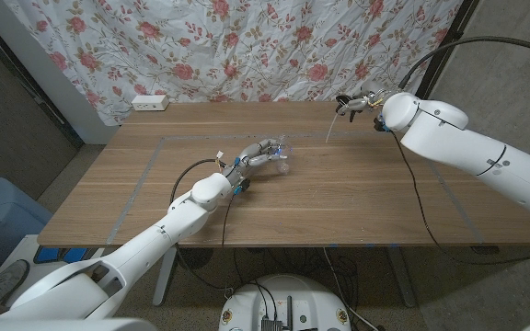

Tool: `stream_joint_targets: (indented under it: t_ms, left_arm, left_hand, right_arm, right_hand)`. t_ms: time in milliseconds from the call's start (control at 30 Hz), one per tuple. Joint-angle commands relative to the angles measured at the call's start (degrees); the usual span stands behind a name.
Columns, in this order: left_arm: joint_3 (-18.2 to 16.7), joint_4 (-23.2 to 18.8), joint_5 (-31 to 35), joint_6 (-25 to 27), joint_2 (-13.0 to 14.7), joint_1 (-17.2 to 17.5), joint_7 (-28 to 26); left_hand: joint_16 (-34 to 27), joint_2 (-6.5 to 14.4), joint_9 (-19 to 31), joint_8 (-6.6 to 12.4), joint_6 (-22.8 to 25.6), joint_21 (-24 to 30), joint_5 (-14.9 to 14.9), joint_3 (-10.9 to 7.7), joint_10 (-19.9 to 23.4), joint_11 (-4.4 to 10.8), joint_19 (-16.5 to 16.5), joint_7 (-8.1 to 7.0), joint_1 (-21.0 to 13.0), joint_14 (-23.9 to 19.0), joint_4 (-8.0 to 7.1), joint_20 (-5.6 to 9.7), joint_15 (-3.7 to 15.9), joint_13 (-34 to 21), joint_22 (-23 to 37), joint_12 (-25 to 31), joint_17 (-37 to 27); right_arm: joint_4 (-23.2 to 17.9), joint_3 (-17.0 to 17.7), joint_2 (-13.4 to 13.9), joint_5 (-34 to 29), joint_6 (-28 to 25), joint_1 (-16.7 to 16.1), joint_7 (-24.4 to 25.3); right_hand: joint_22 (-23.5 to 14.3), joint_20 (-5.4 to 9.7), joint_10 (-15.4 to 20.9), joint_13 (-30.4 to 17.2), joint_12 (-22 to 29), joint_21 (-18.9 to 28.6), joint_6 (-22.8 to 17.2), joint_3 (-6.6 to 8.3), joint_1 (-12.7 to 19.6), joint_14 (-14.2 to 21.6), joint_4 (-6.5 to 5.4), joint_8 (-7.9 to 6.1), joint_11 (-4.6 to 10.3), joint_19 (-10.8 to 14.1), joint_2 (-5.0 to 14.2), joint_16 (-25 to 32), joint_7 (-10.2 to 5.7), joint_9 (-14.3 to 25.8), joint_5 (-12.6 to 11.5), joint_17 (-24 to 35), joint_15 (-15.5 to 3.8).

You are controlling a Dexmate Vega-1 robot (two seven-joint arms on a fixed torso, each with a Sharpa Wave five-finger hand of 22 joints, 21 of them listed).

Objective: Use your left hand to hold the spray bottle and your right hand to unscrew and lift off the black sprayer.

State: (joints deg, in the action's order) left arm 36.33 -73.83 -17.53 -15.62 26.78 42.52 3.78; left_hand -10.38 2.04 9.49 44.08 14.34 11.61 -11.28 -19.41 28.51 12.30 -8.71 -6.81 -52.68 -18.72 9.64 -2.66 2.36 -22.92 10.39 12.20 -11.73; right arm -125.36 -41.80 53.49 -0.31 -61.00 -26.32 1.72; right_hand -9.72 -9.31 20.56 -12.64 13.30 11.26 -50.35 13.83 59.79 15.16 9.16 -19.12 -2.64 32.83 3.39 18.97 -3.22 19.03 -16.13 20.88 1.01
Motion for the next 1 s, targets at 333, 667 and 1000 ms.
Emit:
stream_joint_targets:
  t_ms: [333,667,1000]
  left_arm:
    - [0.1,0.1,-1.0,0.8,0.5,-0.1,1.6]
    - [0.5,-0.9,-0.8,2.0,1.4,-0.1,2.7]
    - [0.8,-1.4,-0.8,2.8,2.0,-0.2,3.5]
  left_hand:
    - [-0.4,-0.5,0.4,-2.57,4.7,-0.3,-0.5,0.20,-2.3,-0.69,0.5,-5.64,0.5,1.0,-0.09,-0.29,3.68,1.4,0.1,-0.8,0.7]
    - [-0.1,-0.9,0.4,-5.25,4.6,-0.4,-0.6,0.17,-4.6,-1.75,1.2,-5.70,0.3,2.7,0.14,-0.47,2.84,3.1,0.0,-1.2,1.2]
    - [0.2,-1.5,0.5,-7.98,4.1,-0.5,-0.6,0.17,-7.4,-2.87,2.1,-5.71,0.2,4.8,0.19,-0.73,1.77,4.8,-0.1,-1.5,1.5]
  right_arm:
    - [2.0,0.6,-0.8,1.9,0.0,-1.2,1.5]
    - [2.2,1.2,-0.9,2.8,0.2,-1.9,2.3]
    - [2.1,1.9,-0.8,3.8,0.6,-2.7,3.1]
  right_hand:
    - [-0.2,0.68,0.0,-0.3,-0.1,0.0,-0.6,-0.19,-0.6,0.0,-0.13,0.32,0.25,0.2,0.00,0.5,-0.95,0.0,-0.3,0.2,-0.39]
    - [-0.2,0.76,0.2,-0.3,-0.1,0.0,-0.7,-0.21,-0.5,0.1,-0.10,0.37,0.42,0.2,0.04,0.6,-1.03,0.0,-0.3,0.3,-0.40]
    - [-0.2,0.78,0.3,-0.4,-0.1,0.0,-0.9,-0.23,-0.5,0.3,-0.06,0.31,0.60,0.3,0.06,0.7,-1.08,0.0,-0.3,0.3,-0.32]
